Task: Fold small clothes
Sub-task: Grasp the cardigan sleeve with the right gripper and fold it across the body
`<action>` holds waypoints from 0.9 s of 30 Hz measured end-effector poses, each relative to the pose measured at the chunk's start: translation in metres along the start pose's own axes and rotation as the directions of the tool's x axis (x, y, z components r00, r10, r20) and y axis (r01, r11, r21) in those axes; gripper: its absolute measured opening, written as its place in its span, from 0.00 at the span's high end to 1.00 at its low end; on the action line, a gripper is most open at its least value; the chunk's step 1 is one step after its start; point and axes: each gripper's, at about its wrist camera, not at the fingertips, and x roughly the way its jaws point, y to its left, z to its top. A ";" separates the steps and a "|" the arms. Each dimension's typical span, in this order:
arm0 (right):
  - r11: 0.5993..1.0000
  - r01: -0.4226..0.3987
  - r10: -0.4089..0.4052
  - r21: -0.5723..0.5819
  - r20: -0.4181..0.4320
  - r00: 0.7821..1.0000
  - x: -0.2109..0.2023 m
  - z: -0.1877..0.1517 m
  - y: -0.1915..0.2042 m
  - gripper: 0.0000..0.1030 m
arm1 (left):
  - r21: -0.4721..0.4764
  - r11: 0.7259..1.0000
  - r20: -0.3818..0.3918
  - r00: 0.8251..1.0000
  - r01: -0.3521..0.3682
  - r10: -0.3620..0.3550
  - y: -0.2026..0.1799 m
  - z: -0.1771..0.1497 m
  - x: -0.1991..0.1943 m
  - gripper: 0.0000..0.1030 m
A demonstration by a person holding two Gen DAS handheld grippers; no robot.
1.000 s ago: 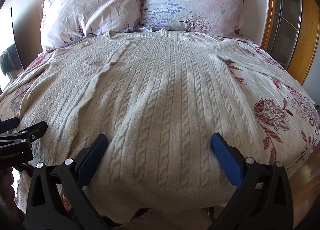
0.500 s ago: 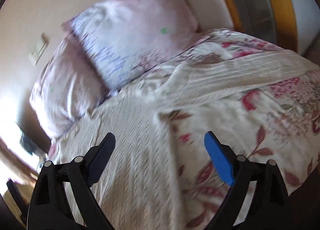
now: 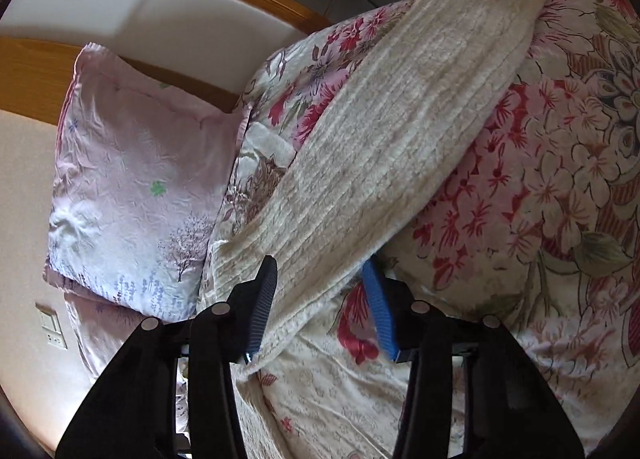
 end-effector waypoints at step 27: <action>0.834 -0.115 0.202 -0.540 0.104 0.974 0.003 -0.044 0.164 0.93 | -0.215 0.977 -0.056 0.998 -0.002 -0.010 0.061 0.010 0.010 0.02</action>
